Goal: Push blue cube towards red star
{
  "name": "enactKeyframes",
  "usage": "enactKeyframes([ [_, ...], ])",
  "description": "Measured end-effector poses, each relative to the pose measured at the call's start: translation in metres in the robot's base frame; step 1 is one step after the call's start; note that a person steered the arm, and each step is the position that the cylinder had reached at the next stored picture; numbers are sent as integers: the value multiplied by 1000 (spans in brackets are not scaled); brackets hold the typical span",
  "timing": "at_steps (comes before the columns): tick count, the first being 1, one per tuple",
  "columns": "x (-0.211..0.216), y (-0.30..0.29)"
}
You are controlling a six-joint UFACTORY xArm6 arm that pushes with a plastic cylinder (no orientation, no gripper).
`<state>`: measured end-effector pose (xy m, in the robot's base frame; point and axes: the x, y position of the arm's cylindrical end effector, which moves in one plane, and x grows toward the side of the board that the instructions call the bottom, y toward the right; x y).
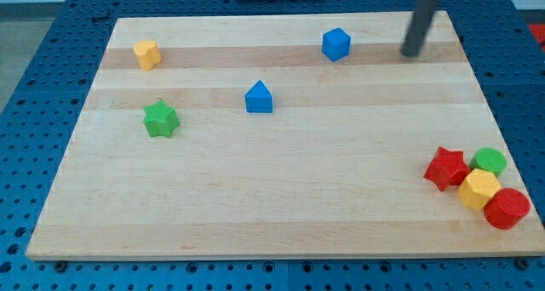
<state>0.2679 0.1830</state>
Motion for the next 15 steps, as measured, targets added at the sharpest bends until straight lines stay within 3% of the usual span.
enactKeyframes([
  [1,-38,-75],
  [2,-35,-123],
  [6,-25,-88],
  [7,-6,-87],
  [9,79,-87],
  [15,154,-149],
])
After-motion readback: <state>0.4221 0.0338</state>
